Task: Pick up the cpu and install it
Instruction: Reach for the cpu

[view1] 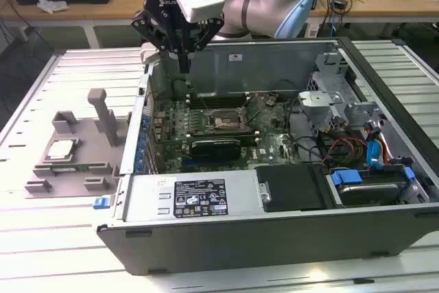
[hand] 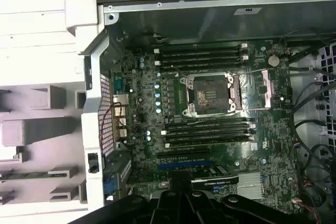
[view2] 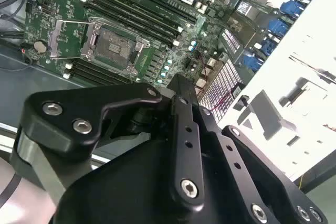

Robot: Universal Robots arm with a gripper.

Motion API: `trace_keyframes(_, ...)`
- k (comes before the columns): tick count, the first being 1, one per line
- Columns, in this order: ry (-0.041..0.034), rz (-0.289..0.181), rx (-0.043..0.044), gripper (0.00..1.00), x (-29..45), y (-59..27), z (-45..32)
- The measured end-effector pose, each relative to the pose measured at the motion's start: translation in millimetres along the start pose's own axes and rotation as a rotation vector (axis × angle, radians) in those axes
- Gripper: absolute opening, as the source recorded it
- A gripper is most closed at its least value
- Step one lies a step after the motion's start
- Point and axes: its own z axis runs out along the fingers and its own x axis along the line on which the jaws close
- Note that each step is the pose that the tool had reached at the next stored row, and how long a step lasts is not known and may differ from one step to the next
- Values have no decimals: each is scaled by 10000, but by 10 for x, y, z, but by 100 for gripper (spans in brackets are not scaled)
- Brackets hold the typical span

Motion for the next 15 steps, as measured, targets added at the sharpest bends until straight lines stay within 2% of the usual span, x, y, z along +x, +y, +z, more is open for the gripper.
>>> trace_keyframes(15,0,0,0,11,0,0,0)
